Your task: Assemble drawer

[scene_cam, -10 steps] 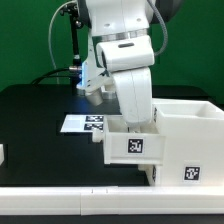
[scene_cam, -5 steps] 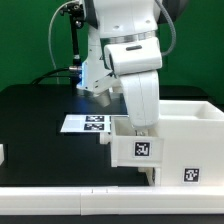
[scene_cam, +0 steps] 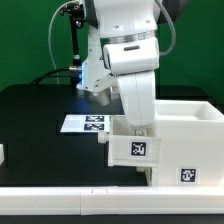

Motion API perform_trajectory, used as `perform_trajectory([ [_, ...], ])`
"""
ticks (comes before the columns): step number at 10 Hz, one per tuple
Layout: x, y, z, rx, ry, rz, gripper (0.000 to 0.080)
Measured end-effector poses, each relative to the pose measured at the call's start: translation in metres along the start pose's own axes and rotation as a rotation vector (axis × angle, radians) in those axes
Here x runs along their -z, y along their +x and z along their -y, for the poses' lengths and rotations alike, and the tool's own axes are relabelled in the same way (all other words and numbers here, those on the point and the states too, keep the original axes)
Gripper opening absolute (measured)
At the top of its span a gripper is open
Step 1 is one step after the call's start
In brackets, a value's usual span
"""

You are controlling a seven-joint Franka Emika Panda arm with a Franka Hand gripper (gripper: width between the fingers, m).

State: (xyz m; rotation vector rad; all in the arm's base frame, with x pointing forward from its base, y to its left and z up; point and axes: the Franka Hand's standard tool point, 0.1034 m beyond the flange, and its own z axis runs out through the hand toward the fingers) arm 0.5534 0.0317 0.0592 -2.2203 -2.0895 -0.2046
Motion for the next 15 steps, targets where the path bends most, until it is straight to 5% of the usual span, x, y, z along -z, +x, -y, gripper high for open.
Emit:
perform_trajectory([
  [1, 0.0, -0.001, 0.0, -0.001, 0.0, 0.0, 0.0123],
  [2, -0.001, -0.001, 0.0, -0.002, 0.001, 0.0, 0.0123],
  [4, -0.001, -0.002, 0.0, -0.003, 0.002, 0.001, 0.0518],
  [5, 0.0, -0.003, 0.0, -0.004, 0.0, 0.001, 0.0518],
  [6, 0.006, -0.005, -0.004, -0.005, -0.011, 0.006, 0.062],
  [10, 0.043, -0.016, -0.016, 0.013, -0.016, 0.047, 0.0649],
  [12, 0.053, -0.038, -0.017, 0.028, 0.005, 0.062, 0.0649],
  [15, 0.044, -0.077, -0.007, 0.065, 0.027, 0.053, 0.0649],
])
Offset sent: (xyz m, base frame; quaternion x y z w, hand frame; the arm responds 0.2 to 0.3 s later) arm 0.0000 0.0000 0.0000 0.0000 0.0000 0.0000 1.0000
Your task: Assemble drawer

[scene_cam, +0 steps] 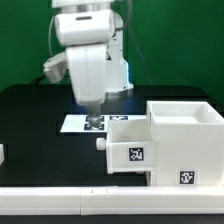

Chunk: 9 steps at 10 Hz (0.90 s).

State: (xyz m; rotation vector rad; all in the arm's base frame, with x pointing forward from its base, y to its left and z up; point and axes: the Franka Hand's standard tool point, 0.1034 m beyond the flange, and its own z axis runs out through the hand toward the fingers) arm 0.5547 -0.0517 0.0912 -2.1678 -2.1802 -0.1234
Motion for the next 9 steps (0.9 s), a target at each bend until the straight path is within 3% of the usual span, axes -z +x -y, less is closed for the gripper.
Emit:
perform_trajectory([
  [2, -0.016, -0.012, 0.007, 0.001, 0.022, -0.02, 0.0649],
  [4, -0.029, -0.007, 0.008, -0.023, 0.04, -0.035, 0.0649],
  [5, -0.033, -0.004, 0.006, -0.017, 0.046, -0.041, 0.0649],
  [6, -0.032, -0.004, -0.007, -0.021, 0.045, -0.047, 0.0649],
  [7, -0.029, 0.003, -0.015, -0.049, 0.028, -0.046, 0.0649],
  [9, -0.024, 0.031, -0.005, -0.094, 0.039, -0.038, 0.0649],
])
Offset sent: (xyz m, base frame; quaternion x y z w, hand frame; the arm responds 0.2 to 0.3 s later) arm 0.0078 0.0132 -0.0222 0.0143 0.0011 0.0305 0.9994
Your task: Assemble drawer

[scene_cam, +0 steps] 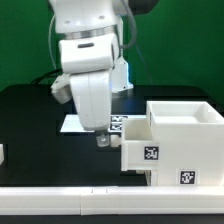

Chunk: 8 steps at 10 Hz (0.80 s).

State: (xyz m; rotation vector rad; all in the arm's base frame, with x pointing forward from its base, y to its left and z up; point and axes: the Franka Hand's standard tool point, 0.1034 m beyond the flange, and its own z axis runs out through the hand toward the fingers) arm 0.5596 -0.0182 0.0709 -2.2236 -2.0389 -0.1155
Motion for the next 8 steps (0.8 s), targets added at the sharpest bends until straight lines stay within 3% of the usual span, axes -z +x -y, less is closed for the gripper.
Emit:
perform_trajectory([
  [5, -0.011, 0.038, 0.015, -0.004, 0.017, -0.003, 0.0649],
  [8, -0.011, 0.037, 0.014, 0.002, 0.017, -0.003, 0.0649],
])
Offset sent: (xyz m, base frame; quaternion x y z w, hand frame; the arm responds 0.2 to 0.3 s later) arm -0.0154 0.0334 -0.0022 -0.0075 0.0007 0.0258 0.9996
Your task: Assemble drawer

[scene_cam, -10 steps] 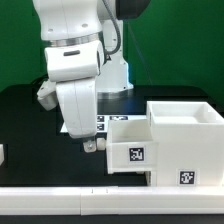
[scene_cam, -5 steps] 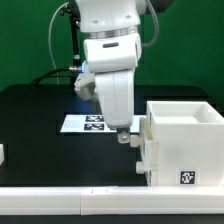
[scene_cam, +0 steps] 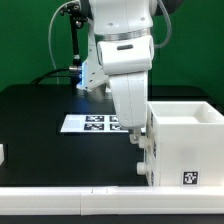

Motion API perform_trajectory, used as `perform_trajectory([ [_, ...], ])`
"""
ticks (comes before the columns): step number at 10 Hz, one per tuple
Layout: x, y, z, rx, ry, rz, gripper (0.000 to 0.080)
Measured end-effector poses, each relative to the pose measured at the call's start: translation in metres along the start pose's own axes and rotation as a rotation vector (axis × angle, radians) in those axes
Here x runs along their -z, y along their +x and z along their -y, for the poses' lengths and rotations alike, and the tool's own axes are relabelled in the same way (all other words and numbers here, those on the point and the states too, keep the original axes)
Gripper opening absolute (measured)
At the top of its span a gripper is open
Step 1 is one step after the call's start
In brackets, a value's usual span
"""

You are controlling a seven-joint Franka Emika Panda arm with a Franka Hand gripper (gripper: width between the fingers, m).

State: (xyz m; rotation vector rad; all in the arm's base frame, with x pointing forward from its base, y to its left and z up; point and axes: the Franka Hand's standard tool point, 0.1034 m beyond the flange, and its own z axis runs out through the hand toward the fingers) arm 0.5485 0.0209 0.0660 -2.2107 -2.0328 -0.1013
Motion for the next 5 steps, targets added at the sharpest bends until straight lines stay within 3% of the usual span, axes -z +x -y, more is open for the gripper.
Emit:
perform_trajectory([
  [3, 0.003, -0.019, -0.002, 0.022, -0.003, 0.003, 0.0649],
  [5, 0.002, -0.02, -0.001, 0.02, -0.001, 0.003, 0.0649],
])
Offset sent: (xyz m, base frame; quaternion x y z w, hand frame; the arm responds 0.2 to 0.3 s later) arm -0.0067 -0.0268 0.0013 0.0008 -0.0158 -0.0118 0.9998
